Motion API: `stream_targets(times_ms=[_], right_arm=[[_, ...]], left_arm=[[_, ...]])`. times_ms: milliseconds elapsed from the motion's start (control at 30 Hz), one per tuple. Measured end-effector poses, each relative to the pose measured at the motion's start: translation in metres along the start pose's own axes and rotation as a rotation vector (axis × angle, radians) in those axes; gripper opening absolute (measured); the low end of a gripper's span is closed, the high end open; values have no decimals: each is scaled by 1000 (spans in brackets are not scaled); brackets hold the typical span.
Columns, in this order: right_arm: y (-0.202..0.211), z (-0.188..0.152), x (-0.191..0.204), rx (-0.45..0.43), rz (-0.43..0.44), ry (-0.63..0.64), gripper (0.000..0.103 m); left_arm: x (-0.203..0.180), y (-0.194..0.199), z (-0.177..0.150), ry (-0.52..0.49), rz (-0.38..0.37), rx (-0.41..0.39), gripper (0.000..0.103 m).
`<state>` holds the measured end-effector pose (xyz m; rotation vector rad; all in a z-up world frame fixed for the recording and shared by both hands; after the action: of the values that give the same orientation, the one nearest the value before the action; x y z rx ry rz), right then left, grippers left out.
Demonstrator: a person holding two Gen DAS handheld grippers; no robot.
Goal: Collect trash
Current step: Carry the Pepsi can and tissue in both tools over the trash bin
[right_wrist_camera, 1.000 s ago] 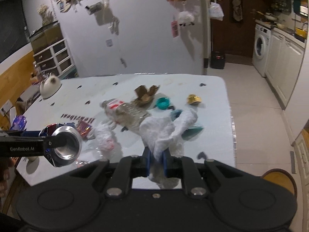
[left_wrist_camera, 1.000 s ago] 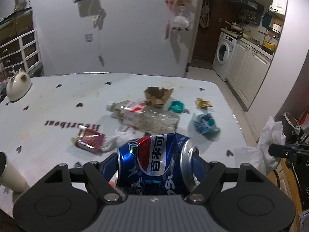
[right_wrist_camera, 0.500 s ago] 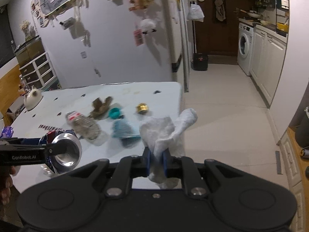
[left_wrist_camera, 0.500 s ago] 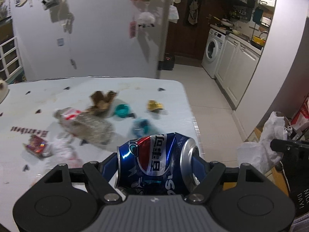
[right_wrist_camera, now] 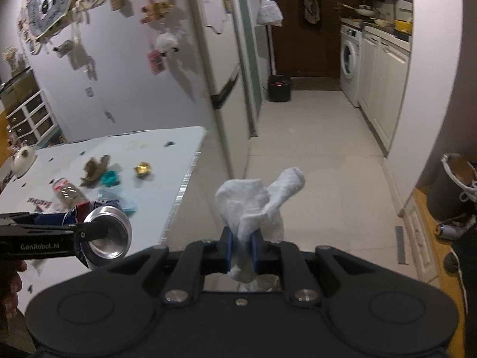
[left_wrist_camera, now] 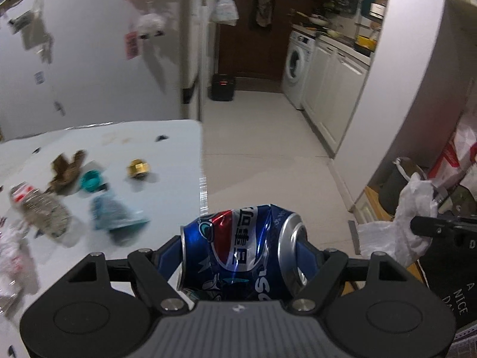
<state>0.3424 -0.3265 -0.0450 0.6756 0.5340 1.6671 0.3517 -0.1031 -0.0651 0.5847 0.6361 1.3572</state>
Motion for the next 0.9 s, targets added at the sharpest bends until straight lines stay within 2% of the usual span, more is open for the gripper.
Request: stream_targets(times_ms=[167,400,733,900], right_arm=[[-8,-2,-47,24,-27,-39,13],[-35,-23,-103,105,-62,-125,13],[-90,-84,-166,262,-103,-281,13],[-121,-119,-187,334,-106,-324,14]], left_arm=[[-45,-28,7,-46,-43,21,78],[-98,-86,-4,-118,-108,128,78],[-154,-170,-59,-206,-224,309,79],[-170,-212,-92,-195,-277,414,79]])
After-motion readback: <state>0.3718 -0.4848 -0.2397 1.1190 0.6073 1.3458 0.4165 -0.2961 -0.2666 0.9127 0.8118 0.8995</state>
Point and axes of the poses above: each gripper's, at about its wrist camera, not at the fingertips, and y roughly against the way its jaws point, x to its left, z to its top, the point moved 1 cm from there along -y, roughly the way its jaws point, and after that the axes turned 2 degrees about -x, right-handed, at the moved point
